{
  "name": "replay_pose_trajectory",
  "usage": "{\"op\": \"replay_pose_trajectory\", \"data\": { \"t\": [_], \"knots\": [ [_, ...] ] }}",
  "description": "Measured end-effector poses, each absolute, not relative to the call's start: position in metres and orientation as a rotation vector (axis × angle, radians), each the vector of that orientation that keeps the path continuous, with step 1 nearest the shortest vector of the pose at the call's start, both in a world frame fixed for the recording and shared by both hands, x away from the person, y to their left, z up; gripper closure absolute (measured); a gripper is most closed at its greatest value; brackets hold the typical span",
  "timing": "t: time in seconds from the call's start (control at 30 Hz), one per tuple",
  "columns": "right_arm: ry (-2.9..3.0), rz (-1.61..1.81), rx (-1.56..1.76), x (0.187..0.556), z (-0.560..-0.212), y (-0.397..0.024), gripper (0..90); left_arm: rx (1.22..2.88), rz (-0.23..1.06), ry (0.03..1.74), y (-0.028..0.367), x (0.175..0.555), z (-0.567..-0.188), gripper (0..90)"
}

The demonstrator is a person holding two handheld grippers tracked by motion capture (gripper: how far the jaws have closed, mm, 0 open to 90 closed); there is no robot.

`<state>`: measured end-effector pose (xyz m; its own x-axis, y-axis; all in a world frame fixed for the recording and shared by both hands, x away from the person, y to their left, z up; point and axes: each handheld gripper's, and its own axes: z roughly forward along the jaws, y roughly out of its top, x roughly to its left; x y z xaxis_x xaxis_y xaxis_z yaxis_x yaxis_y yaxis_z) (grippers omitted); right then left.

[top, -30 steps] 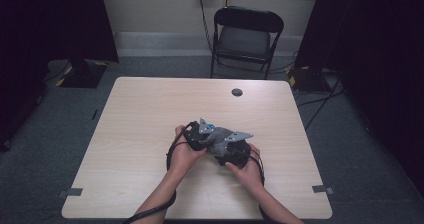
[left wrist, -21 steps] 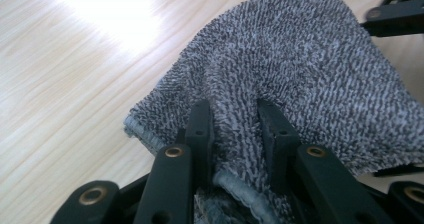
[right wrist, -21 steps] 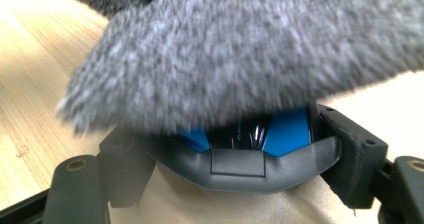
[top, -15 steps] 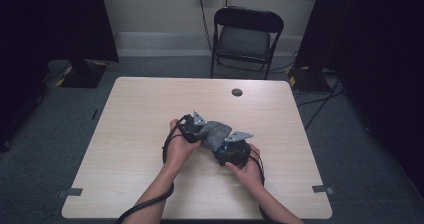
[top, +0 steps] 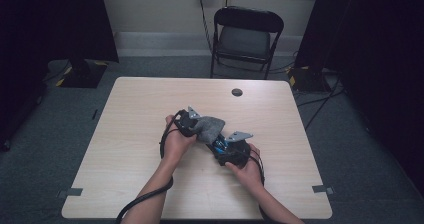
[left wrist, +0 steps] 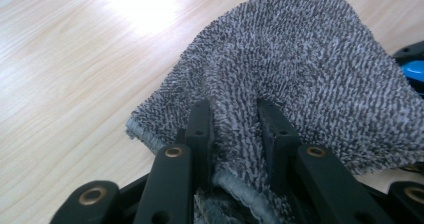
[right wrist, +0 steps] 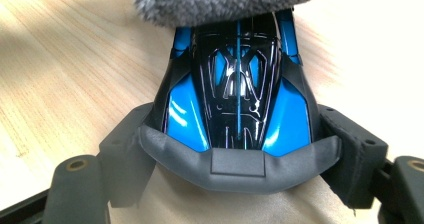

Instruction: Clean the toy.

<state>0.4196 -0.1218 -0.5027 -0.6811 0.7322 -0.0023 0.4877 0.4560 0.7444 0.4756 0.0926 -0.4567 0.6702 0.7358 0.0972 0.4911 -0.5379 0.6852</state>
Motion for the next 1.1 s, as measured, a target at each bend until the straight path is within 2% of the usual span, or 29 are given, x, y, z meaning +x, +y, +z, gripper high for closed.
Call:
{"op": "replay_pose_trajectory", "data": {
  "t": [1.1],
  "knots": [
    [2.388,1.065,1.04,0.42,-0.503,-0.122,23.9,2.248,0.554,1.095,0.129,0.492,-0.471,71.1]
  ]
}}
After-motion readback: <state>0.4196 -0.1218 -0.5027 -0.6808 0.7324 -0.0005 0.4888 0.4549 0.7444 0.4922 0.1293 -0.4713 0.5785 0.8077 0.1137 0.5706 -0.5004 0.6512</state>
